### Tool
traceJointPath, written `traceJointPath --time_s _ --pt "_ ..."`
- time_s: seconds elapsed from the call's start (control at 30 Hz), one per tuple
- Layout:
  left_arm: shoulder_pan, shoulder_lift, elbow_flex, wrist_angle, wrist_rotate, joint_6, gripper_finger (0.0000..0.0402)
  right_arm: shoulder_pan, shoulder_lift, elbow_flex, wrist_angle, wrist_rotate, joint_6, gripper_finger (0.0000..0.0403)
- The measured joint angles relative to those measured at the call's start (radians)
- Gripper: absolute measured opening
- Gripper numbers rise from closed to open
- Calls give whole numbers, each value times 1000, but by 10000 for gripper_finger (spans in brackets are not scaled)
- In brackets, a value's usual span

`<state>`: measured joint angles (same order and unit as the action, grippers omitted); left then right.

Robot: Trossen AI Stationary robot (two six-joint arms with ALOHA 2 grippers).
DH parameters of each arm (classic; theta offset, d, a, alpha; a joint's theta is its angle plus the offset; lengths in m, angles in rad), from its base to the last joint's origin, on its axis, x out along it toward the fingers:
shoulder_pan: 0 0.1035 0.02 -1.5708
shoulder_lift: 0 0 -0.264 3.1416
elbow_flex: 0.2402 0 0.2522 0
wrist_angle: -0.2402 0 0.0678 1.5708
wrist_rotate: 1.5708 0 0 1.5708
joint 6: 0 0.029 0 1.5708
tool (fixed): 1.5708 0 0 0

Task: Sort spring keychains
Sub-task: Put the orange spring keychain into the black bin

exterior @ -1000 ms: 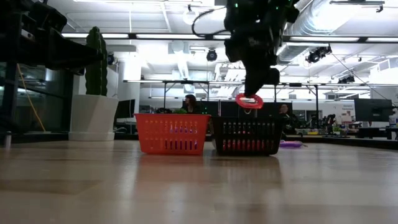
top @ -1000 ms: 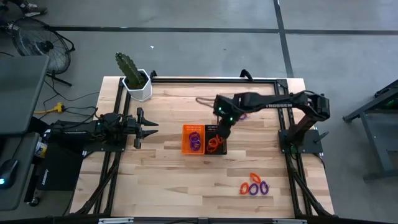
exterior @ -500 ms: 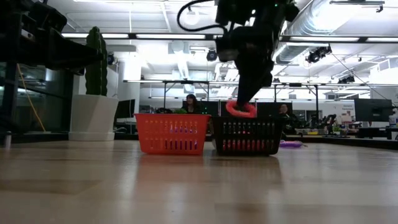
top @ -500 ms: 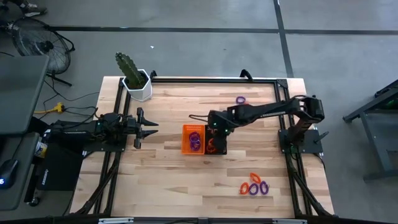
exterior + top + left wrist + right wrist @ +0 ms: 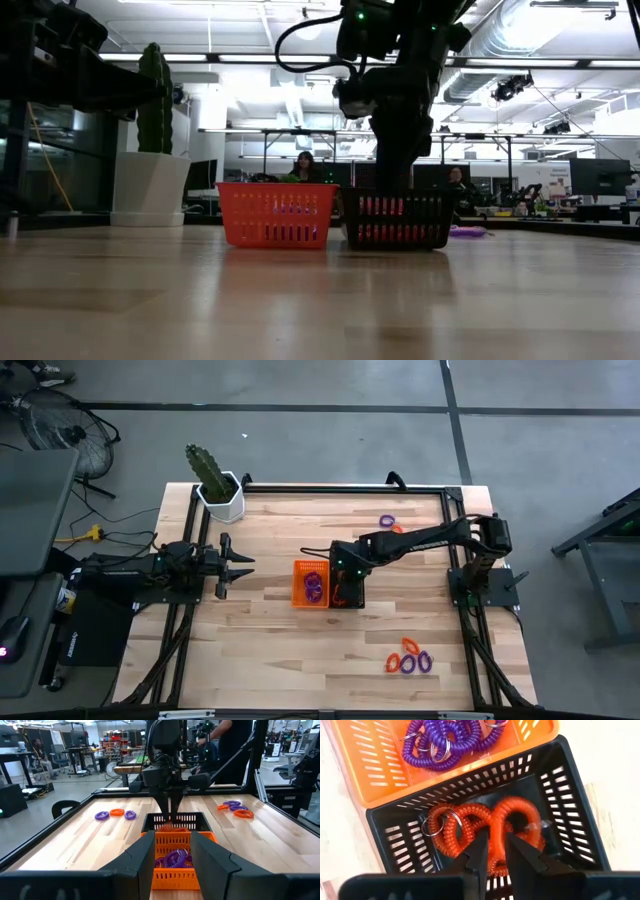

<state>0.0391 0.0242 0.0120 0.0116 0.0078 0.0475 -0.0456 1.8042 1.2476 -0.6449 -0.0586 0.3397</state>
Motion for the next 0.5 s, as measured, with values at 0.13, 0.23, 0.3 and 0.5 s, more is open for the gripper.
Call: traceJointPath --time_s 0.13,0.23,0.3,0.5 --pt "0 0 0 0 0 0 122 0 0 0 0 0 0 68" --pt "0 0 0 0 0 0 122 0 0 0 -1 1 0 75" --pt "0 0 0 0 0 0 122 -2 0 0 -1 1 0 80" --pt "0 0 0 0 0 0 122 -22 -41 0 -12 4 0 95"
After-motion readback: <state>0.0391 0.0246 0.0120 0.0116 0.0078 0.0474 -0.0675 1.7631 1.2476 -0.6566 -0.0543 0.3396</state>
